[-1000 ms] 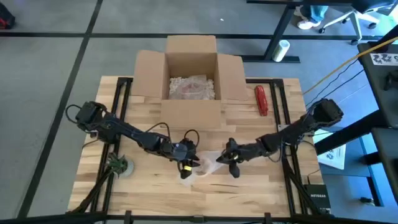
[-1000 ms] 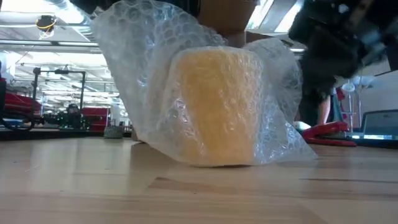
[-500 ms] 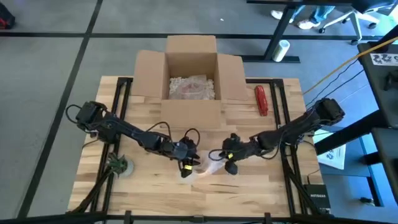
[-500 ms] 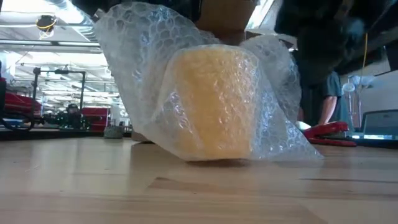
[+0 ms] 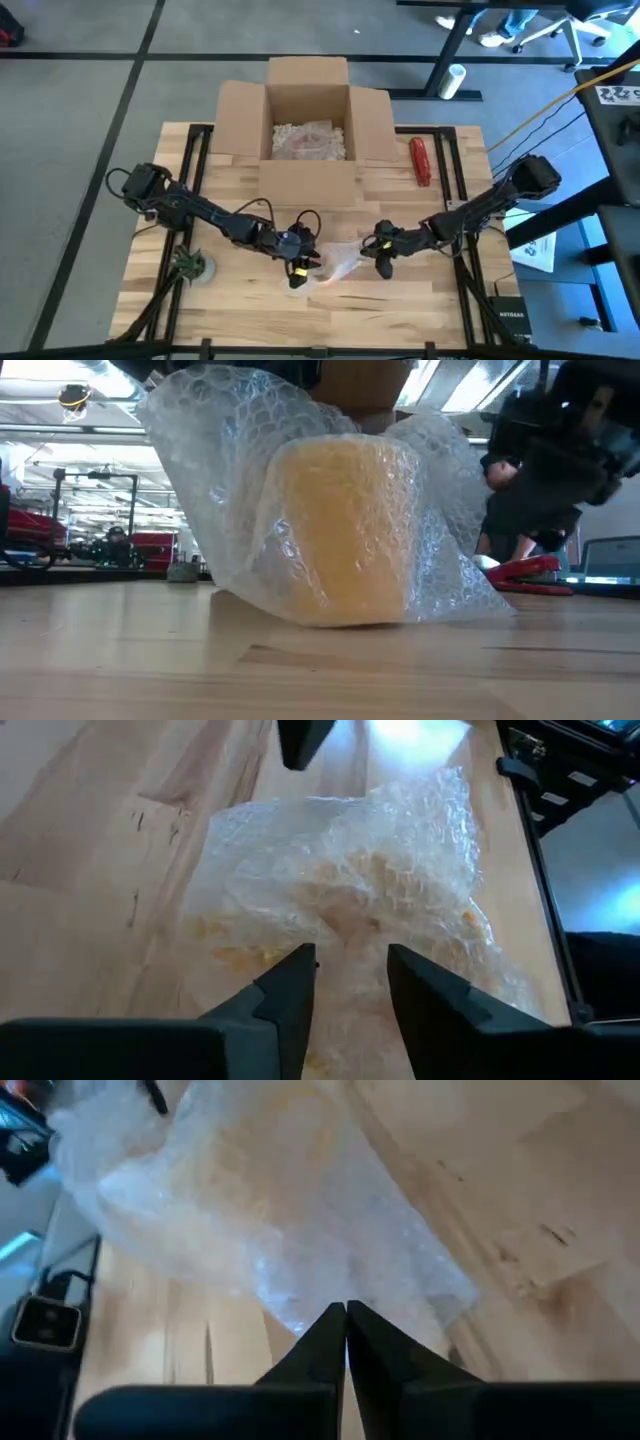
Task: Wrap mug
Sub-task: Wrap the yellow mug with bubble wrap
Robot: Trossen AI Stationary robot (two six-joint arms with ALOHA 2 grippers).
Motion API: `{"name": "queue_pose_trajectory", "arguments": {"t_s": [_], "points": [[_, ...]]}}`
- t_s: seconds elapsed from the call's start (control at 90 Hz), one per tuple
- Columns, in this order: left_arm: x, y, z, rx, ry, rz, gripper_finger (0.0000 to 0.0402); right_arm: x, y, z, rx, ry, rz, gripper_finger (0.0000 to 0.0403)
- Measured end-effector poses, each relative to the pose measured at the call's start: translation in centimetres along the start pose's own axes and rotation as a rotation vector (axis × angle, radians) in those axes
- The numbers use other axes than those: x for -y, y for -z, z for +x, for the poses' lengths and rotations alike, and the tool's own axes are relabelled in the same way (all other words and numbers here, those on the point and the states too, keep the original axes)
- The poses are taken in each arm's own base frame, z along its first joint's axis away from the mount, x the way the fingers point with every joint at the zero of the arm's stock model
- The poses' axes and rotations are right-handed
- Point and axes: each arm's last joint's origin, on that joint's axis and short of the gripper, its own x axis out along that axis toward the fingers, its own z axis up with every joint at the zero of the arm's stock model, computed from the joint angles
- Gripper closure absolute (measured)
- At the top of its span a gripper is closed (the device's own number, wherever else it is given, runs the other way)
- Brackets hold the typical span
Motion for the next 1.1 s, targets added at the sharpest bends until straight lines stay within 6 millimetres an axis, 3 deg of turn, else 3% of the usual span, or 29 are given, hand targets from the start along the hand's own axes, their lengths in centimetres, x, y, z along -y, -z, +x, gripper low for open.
{"name": "queue_pose_trajectory", "arguments": {"t_s": [0.3, 0.533, 0.856, 1.1], "points": [[-0.4, -0.2, 0.1, 0.004, -0.006, -0.016, 0.0289, 0.5, 1.1, 1.5, -0.051, 0.015, -0.013, 0.0403], [-0.6, -0.3, 0.1, 0.007, -0.010, -0.021, 0.0289, -0.6, 0.4, 2.1, -0.001, -0.075, -0.043, 0.0403], [-0.7, -0.4, 0.1, 0.016, -0.010, -0.025, 0.0289, -3.7, -2.7, 2.7, 0.077, -0.148, -0.166, 0.0403], [-0.7, -0.5, 0.2, 0.021, -0.008, -0.024, 0.0289, -5.0, -5.2, 3.6, -0.001, -0.150, -0.207, 0.0403]]}}
